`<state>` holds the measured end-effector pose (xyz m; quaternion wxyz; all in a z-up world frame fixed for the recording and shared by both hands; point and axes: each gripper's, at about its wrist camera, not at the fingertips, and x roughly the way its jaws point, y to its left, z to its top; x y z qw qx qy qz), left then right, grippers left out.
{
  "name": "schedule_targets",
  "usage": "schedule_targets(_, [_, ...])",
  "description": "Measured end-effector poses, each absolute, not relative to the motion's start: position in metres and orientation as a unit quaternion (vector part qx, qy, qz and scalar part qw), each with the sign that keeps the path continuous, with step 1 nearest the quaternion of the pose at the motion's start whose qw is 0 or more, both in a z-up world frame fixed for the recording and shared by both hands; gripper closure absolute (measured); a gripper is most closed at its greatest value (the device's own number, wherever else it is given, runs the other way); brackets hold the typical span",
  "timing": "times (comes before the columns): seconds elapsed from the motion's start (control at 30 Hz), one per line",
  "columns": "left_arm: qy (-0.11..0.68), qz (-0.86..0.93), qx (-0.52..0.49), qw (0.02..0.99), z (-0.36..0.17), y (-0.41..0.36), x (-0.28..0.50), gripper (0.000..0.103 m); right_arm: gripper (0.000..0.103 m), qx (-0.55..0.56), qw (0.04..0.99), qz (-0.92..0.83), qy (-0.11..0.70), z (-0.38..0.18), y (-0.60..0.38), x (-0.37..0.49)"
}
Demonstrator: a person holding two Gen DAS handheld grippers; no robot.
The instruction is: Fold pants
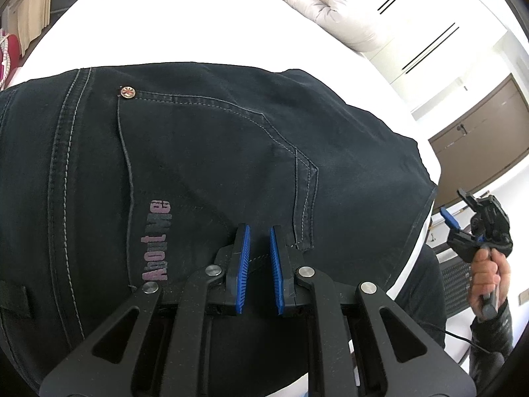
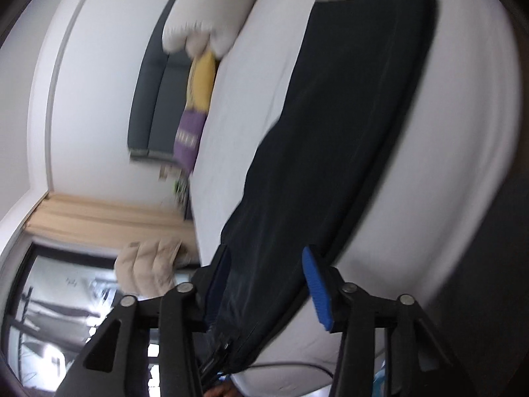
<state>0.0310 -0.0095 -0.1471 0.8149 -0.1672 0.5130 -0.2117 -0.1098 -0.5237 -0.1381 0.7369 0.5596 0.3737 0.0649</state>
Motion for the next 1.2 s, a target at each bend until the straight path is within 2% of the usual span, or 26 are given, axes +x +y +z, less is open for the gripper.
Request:
schedule_targets(0.37, [0.506, -0.214, -0.178, 0.817, -0.147, 0.000, 0.023, 0.090, 0.055, 0.563, 0.704, 0.067, 0.428, -0.160, -0.479, -0.096])
schedule_targets(0.73, [0.506, -0.215, -0.177, 0.817, -0.147, 0.000, 0.023, 0.090, 0.055, 0.583, 0.686, 0.067, 0.431, -0.175, -0.476, -0.094])
schedule_targets(0.8, [0.506, -0.214, -0.177, 0.817, -0.147, 0.001, 0.022, 0.090, 0.063, 0.584, 0.685, 0.069, 0.431, -0.178, -0.474, -0.091])
schedule_targets(0.87, [0.507, -0.214, -0.176, 0.816, -0.147, 0.002, 0.022, 0.091, 0.097, 0.574, 0.688, 0.068, 0.439, -0.180, -0.473, -0.090])
schedule_targets(1.2, [0.509, -0.213, -0.178, 0.815, -0.145, 0.006, 0.023, 0.090, 0.100, 0.571, 0.695, 0.056, 0.433, -0.193, -0.475, -0.116])
